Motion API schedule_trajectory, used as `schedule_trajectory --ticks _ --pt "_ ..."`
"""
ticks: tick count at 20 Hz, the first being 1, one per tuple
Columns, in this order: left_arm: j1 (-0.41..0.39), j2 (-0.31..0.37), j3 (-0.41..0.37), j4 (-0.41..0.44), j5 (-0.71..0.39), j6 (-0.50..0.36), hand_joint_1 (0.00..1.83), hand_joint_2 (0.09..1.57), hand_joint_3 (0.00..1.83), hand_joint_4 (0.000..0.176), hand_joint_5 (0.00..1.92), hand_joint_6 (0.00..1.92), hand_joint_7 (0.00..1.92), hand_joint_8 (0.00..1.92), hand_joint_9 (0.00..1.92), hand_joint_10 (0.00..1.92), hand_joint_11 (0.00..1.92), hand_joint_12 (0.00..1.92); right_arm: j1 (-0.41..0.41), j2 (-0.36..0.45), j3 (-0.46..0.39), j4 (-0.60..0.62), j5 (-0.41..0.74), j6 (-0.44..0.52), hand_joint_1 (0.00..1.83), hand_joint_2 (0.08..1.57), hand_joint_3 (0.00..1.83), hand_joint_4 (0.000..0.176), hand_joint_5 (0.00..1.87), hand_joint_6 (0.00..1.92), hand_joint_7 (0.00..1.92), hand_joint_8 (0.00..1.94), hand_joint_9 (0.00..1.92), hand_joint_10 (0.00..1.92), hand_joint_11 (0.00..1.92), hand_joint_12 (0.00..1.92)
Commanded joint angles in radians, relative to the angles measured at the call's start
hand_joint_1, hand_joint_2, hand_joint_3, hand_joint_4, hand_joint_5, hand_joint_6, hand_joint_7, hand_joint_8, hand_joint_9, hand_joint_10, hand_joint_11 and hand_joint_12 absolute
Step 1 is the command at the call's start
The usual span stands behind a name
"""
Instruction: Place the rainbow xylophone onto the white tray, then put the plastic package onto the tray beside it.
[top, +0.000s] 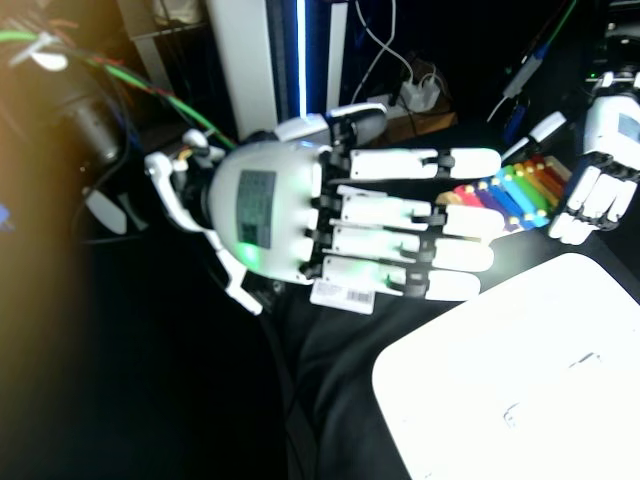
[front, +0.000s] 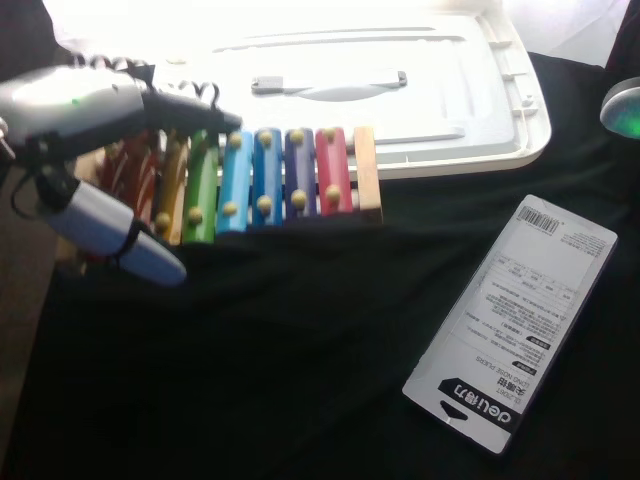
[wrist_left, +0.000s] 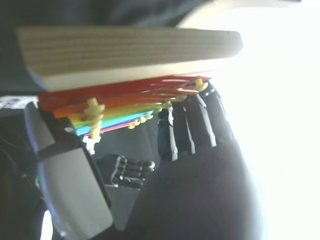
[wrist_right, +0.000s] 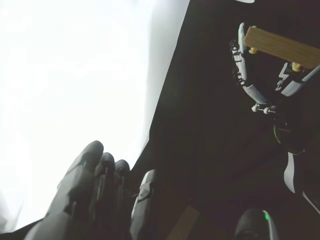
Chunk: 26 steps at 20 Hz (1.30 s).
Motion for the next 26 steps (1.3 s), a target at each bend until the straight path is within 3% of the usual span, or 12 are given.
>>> schedule_trajectory --ticks 1,4,7,8,10,12,14,15,17,19,22,26 --pt "-0.029 0.003 0.006 -0.028 -0.102 0.007 1.33 1.17 0.0 0.0 0.75 0.02 0.83 1.25 0.79 1.17 0.59 1.45 0.005 -0.004 0.001 0.033 0.116 0.011 0.67 0.75 0.0 0.112 0.4 0.0 0.17 0.0 0.12 0.0 0.0 0.48" --pt "-0.093 -0.008 0.027 -0.028 -0.054 0.049 1.35 1.15 0.0 0.0 0.77 0.03 0.87 1.22 0.74 1.42 0.52 1.72 0.005 -0.008 0.002 0.033 0.116 0.011 0.68 0.74 0.0 0.125 0.4 0.0 0.18 0.0 0.12 0.0 0.0 0.48" --pt "-0.175 -0.052 0.078 -0.023 0.022 0.071 1.37 1.12 0.0 0.0 0.78 0.05 0.92 1.16 0.79 1.45 0.7 1.67 0.005 -0.013 0.001 0.033 0.116 0.011 0.69 0.71 0.0 0.134 0.4 0.0 0.17 0.0 0.12 0.0 0.0 0.48" --pt "-0.189 -0.059 0.087 -0.021 0.034 0.071 1.46 1.12 0.0 0.0 0.76 0.05 0.83 1.21 0.88 1.32 0.71 1.64 0.005 -0.015 0.001 0.033 0.116 0.011 0.69 0.7 0.0 0.137 0.4 0.0 0.17 0.0 0.11 0.0 0.0 0.47" --pt "-0.219 -0.08 0.11 -0.017 0.062 0.079 1.49 1.12 0.0 0.0 0.74 0.05 0.81 1.22 0.9 1.28 0.62 1.52 0.005 -0.02 0.001 0.031 0.116 0.011 0.68 0.69 0.0 0.138 0.4 0.0 0.18 0.0 0.12 0.0 0.0 0.47" --pt "-0.238 -0.107 0.141 -0.02 0.08 0.08 1.48 1.15 0.0 0.0 0.72 0.04 0.77 1.28 0.82 1.37 0.55 1.52 0.005 -0.023 0.001 0.03 0.116 0.011 0.71 0.66 0.0 0.146 0.4 0.0 0.19 0.0 0.13 0.0 0.0 0.5" --pt "-0.239 -0.132 0.17 -0.06 0.089 0.104 1.36 1.14 0.0 0.0 0.7 0.03 0.87 1.2 0.72 1.25 0.56 1.54 0.005 -0.028 -0.001 0.029 0.116 0.013 0.68 0.68 0.0 0.147 0.37 0.0 0.17 0.0 0.12 0.0 0.0 0.5" --pt "-0.239 -0.143 0.18 -0.087 0.098 0.135 1.36 1.13 0.0 0.0 0.72 0.03 0.89 1.17 0.74 1.23 0.58 1.57 0.005 -0.029 -0.001 0.029 0.116 0.013 0.65 0.68 0.0 0.167 0.36 0.0 0.18 0.0 0.12 0.0 0.0 0.5" --pt "-0.239 -0.165 0.202 -0.127 0.117 0.178 1.35 1.15 0.0 0.0 0.71 0.02 0.85 1.22 0.69 1.18 0.52 1.55 0.005 -0.034 -0.002 0.028 0.116 0.013 0.64 0.7 0.01 0.155 0.34 0.0 0.18 0.0 0.13 0.0 0.0 0.5" --pt "-0.243 -0.197 0.244 -0.153 0.132 0.184 1.35 1.14 0.0 0.0 0.7 0.01 0.88 1.17 0.77 1.01 0.61 1.41 0.005 -0.038 -0.002 0.025 0.116 0.013 0.66 0.7 0.0 0.174 0.34 0.0 0.2 0.0 0.13 0.0 0.0 0.48" --pt "-0.245 -0.229 0.282 -0.219 0.144 0.221 1.33 1.18 0.0 0.002 0.65 0.0 0.81 1.28 0.68 0.99 0.51 1.44 0.002 -0.047 -0.002 0.023 0.117 0.013 0.66 0.68 0.0 0.173 0.3 0.0 0.2 0.0 0.13 0.0 0.0 0.51" --pt "-0.257 -0.261 0.318 -0.279 0.178 0.29 1.33 1.17 0.0 0.0 0.66 0.01 0.83 1.25 0.7 0.99 0.52 1.49 0.002 -0.057 0.0 0.023 0.12 0.013 0.64 0.66 0.0 0.173 0.23 0.0 0.21 0.0 0.12 0.0 0.0 0.56"
